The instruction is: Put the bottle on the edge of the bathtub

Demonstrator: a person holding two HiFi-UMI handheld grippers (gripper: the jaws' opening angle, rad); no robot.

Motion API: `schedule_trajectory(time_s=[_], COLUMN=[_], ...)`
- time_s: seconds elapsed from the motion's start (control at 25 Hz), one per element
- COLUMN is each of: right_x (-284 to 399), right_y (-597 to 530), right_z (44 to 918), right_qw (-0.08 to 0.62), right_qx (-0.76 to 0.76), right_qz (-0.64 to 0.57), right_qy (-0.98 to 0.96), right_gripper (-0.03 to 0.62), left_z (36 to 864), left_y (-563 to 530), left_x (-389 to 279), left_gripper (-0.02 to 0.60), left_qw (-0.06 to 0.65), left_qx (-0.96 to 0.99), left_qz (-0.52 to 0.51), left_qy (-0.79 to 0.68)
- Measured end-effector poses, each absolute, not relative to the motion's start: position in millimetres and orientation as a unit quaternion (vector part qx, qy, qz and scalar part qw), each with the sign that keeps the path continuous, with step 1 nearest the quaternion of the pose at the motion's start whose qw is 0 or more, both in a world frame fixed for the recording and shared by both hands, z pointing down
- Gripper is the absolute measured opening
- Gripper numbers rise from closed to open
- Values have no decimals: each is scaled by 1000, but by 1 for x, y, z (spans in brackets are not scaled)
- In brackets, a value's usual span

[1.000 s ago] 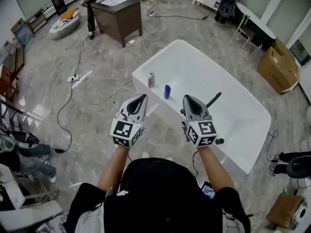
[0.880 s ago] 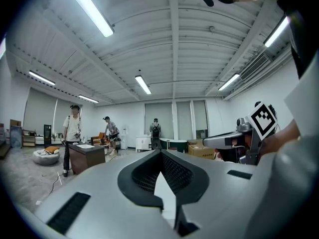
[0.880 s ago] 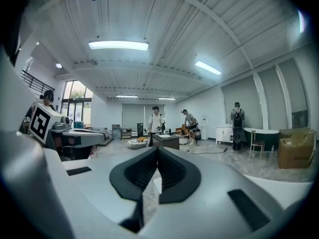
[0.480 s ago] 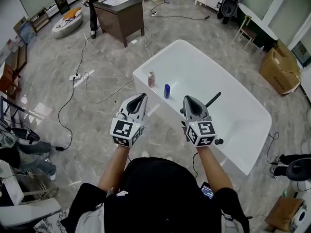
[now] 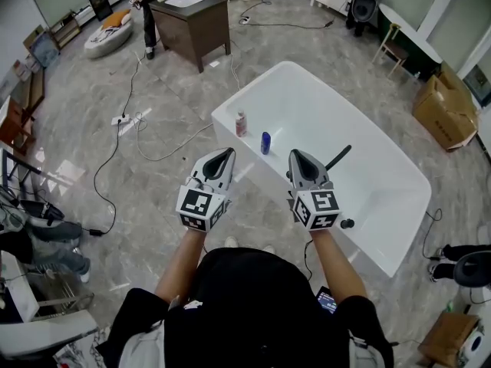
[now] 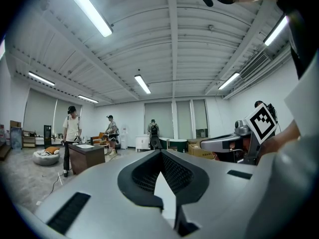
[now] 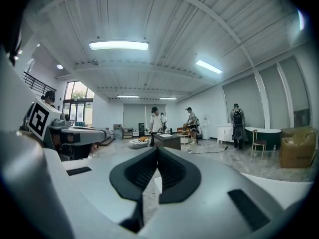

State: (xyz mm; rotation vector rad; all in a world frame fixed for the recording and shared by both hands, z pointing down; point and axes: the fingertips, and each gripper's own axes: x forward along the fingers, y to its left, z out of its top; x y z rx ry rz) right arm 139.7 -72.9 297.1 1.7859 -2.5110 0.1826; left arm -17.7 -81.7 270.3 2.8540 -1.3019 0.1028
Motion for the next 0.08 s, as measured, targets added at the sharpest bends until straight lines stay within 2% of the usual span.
schedule_trajectory(time_s=[0.08], right_x=[139], right_y=[-74], right_z=[298], right_qw=[30], right_qx=[579], right_qz=[58], right_qy=[-813], right_gripper=[23], left_z=[272], left_y=[-83], left_x=[-16], left_gripper=[9], left_qw=[-1], left_qx=[910], left_qz=[37], left_qy=[-412])
